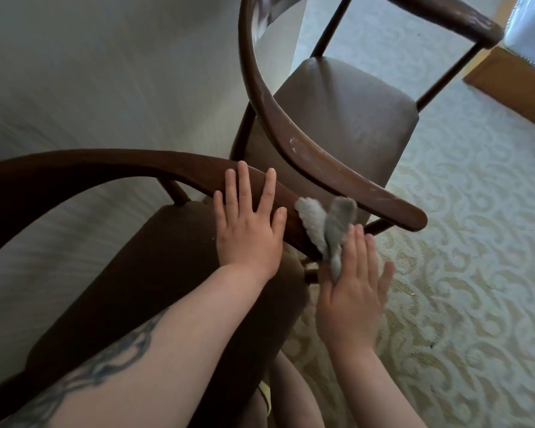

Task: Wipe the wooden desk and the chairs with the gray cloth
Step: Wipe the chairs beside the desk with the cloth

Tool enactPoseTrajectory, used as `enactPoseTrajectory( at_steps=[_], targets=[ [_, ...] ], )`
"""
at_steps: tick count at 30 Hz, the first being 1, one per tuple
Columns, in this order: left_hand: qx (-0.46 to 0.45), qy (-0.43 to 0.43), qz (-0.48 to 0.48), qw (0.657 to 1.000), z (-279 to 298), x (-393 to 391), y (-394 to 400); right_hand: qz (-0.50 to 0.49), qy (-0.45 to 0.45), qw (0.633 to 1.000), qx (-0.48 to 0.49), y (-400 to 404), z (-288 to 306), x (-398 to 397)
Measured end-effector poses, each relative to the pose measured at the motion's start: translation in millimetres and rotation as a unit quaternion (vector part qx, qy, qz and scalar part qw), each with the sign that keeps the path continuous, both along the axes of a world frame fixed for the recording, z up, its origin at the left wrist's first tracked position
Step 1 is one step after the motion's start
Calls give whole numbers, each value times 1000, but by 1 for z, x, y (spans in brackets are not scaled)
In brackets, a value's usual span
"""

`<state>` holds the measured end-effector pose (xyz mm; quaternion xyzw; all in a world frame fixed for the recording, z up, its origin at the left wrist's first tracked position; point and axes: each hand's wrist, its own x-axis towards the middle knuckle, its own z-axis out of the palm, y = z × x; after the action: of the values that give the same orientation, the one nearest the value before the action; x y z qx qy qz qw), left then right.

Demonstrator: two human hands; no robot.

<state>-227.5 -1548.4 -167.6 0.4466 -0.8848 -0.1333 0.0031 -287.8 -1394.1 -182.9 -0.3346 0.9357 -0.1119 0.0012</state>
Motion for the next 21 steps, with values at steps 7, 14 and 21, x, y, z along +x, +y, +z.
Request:
enactPoseTrajectory(
  at_steps=[7, 14, 21],
  targets=[
    [-60, -26, 7, 998, 10, 27, -71, -35, 8, 999, -13, -62, 4, 11],
    [-89, -30, 105, 990, 29, 87, -126, -7, -1, 1000, -5, -22, 11, -6],
    [-127, -62, 278, 950, 49, 179, -157, 133, 19, 989, 61, -125, 12, 19]
  ],
)
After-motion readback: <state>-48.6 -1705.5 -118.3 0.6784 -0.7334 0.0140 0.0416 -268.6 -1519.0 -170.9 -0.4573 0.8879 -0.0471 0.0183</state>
